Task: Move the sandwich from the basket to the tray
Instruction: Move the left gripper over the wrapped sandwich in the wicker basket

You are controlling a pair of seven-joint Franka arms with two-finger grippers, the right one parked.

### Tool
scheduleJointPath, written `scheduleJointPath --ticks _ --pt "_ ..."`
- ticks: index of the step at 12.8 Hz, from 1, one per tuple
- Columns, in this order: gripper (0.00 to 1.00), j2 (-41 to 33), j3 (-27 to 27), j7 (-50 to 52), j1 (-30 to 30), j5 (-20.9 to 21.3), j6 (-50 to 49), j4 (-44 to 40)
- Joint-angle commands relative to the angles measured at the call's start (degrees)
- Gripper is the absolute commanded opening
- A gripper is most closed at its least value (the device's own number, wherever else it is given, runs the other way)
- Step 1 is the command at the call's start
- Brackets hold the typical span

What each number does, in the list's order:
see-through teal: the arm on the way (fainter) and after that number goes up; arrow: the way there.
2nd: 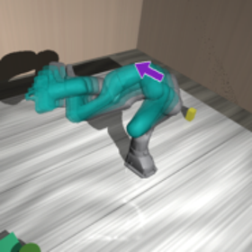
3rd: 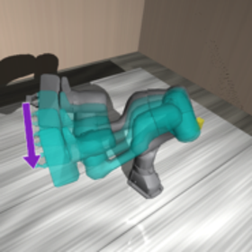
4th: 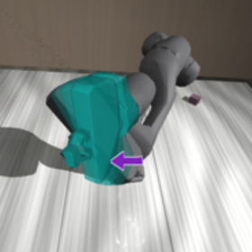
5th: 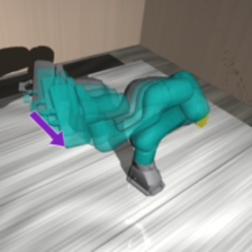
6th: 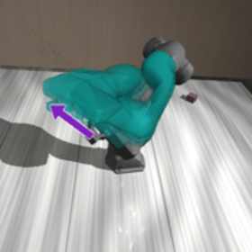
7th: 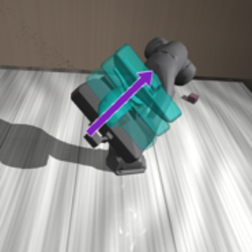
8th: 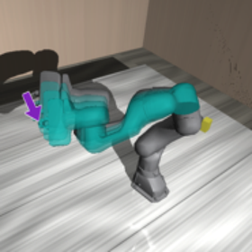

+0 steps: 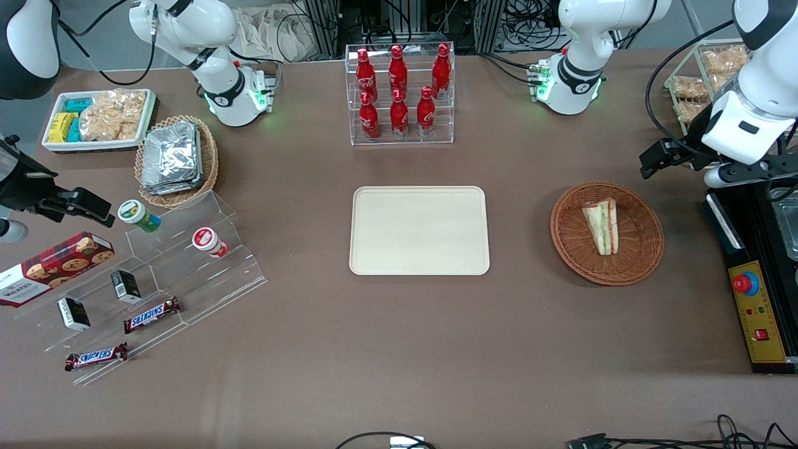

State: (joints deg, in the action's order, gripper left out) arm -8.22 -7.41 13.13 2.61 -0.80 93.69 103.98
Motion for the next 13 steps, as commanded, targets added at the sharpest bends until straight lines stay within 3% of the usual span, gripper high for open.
scheduleJointPath --ticks 1,7,10,13 --pt "1.0 -0.22 -0.06 -0.65 -0.14 -0.26 -1.76 -0.97" --pt "1.0 -0.13 0.11 -0.57 -0.23 0.0 -2.72 -0.01" --pt "1.0 -0.39 2.56 0.14 -0.23 0.27 -0.02 5.6" --pt "1.0 0.22 3.19 0.14 -0.15 1.06 9.19 14.72"
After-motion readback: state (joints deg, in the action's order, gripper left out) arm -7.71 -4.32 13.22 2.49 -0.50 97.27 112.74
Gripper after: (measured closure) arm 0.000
